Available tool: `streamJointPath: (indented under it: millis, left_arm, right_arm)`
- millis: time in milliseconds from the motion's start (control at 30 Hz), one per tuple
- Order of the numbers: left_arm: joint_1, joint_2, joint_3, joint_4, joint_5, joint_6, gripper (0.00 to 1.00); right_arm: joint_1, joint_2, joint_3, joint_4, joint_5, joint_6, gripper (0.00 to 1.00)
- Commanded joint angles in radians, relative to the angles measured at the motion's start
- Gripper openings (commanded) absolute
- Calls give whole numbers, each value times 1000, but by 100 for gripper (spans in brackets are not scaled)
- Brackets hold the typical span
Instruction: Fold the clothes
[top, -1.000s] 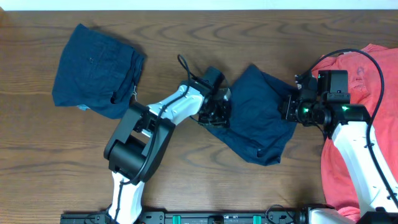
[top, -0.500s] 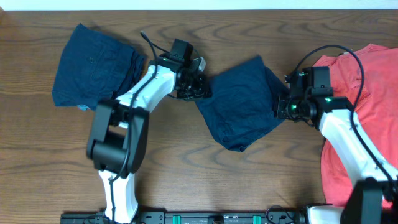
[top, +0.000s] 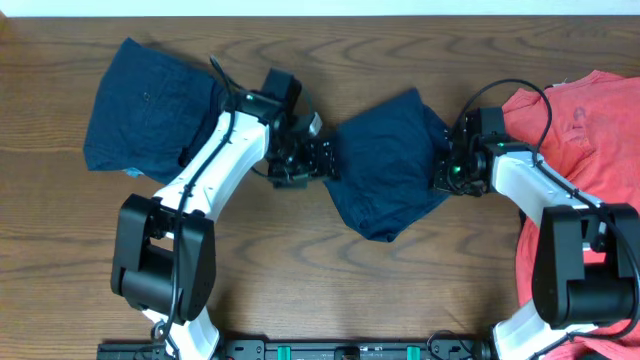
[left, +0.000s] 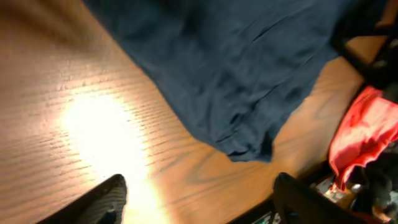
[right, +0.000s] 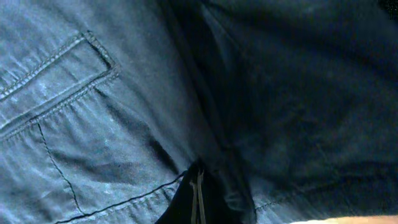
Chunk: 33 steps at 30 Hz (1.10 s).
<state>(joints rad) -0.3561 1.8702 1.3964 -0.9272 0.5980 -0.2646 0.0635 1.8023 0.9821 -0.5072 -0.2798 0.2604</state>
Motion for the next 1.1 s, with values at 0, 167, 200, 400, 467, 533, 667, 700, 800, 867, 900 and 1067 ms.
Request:
streamJointPath:
  millis: [0, 167, 200, 400, 467, 533, 667, 700, 800, 867, 900, 1067]
  left_arm:
    - [-3, 10, -89, 35, -10, -49, 89]
    - [-3, 10, -227, 238, 79, -161, 98]
    - [-3, 10, -256, 283, 99, -190, 98]
    - [-6, 10, -434, 620, 166, -397, 98]
    - [-14, 10, -475, 715, 165, -443, 98]
    - [-27, 14, -506, 801, 164, -491, 98]
    - [-63, 37, -516, 865, 115, -554, 98]
    - [-72, 46, -516, 872, 104, -568, 98]
    - [-102, 89, -516, 926, 97, -600, 99]
    - [-115, 116, -516, 969, 98, -611, 93]
    - [-119, 126, -516, 991, 98, -613, 88]
    - [-128, 150, -515, 1049, 98, -591, 47]
  right_arm:
    - [13, 106, -36, -6, 89, 20, 1]
    - [10, 106, -36, -4, 89, 20, 1]
    - [9, 105, -36, -5, 89, 20, 1]
    - [9, 106, -36, -9, 89, 20, 1]
    - [9, 106, -36, -9, 89, 20, 1]
    - [9, 105, -36, -9, 89, 20, 1]
    - [9, 106, -36, -9, 88, 20, 1]
    - [9, 105, -36, -9, 88, 20, 1]
    - [10, 105, -36, -15, 79, 19, 1]
    - [10, 105, -36, -18, 71, 19, 1]
    - [10, 104, -36, -20, 66, 19, 1]
    - [10, 66, -36, -46, 63, 19, 1]
